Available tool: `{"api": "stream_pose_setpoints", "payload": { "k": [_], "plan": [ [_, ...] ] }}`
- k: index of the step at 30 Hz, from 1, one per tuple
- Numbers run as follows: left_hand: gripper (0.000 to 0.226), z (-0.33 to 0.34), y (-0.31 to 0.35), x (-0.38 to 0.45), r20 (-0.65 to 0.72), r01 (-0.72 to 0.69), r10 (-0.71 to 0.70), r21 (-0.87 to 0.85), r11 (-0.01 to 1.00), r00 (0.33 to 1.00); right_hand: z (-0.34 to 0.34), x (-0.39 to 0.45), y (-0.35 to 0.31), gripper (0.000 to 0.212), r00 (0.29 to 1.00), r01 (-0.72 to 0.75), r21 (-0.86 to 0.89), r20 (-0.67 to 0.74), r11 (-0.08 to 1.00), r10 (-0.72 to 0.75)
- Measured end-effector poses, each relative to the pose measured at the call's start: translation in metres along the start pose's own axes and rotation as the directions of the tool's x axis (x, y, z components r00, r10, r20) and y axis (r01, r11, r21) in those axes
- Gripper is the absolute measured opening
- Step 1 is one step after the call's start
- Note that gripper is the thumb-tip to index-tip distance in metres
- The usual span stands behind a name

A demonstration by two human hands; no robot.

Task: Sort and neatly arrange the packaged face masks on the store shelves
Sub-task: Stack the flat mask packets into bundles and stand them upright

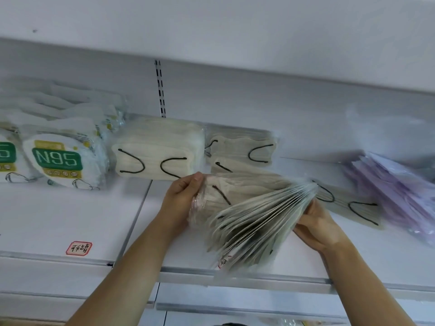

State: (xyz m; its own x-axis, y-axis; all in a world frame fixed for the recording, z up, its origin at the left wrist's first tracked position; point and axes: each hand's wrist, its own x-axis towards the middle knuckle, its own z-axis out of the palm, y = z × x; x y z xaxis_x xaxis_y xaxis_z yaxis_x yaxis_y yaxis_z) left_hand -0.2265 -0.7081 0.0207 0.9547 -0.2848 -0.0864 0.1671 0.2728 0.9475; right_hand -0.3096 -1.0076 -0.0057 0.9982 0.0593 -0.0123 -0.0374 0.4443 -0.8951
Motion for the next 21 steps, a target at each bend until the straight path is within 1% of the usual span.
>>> {"api": "stream_pose_setpoints", "payload": {
  "k": [4,6,8,10,12,14,16,18,19,20,21],
  "plan": [
    [0.034,0.002,0.0,-0.001,0.064,0.024,-0.02,-0.065,0.998,0.998,-0.004,-0.003,0.001,0.062,0.999,0.011,-0.055,-0.042,0.998,-0.013],
    [0.037,0.003,-0.002,-0.001,0.06,-0.003,0.008,-0.074,0.997,0.998,-0.001,-0.003,0.001,0.07,0.999,0.007,-0.045,-0.038,0.999,-0.009],
    [0.035,0.002,-0.004,-0.001,0.041,-0.055,0.057,-0.06,0.997,0.998,0.0,-0.004,0.001,0.076,0.999,0.008,-0.04,-0.045,0.999,-0.009],
    [0.03,0.002,-0.005,-0.001,0.031,-0.131,0.132,-0.02,0.991,0.991,0.001,-0.004,0.0,0.078,0.999,0.017,-0.044,-0.043,0.999,-0.018],
    [0.023,0.001,-0.006,-0.002,0.017,-0.24,0.239,0.079,0.968,0.971,0.003,-0.004,-0.001,0.069,0.998,0.042,-0.044,-0.038,0.998,-0.044],
    [0.02,0.0,-0.009,-0.003,-0.011,-0.35,0.354,0.125,0.928,0.935,0.004,-0.002,0.001,0.053,0.99,0.083,-0.055,-0.107,0.995,-0.088],
    [0.022,0.0,-0.01,-0.006,-0.102,-0.44,0.461,0.18,0.88,0.881,0.001,0.008,0.002,0.054,0.975,0.121,-0.077,-0.18,0.99,-0.134],
    [0.019,0.003,-0.012,-0.013,-0.196,-0.491,0.576,0.353,0.796,0.793,-0.002,0.024,0.0,0.06,0.962,0.164,-0.098,-0.202,0.982,-0.181],
    [0.02,0.006,-0.012,-0.017,-0.189,-0.502,0.631,0.456,0.735,0.752,-0.004,0.034,-0.003,0.064,0.951,0.189,-0.128,-0.224,0.974,-0.214],
    [0.022,0.012,-0.011,-0.021,-0.121,-0.518,0.665,0.531,0.671,0.737,-0.005,0.043,-0.007,0.067,0.935,0.2,-0.191,-0.255,0.961,-0.245],
    [0.021,0.019,-0.011,-0.023,-0.002,-0.546,0.664,0.568,0.616,0.748,-0.007,0.053,-0.01,0.065,0.92,0.192,-0.268,-0.285,0.944,-0.268]
  ]
}}
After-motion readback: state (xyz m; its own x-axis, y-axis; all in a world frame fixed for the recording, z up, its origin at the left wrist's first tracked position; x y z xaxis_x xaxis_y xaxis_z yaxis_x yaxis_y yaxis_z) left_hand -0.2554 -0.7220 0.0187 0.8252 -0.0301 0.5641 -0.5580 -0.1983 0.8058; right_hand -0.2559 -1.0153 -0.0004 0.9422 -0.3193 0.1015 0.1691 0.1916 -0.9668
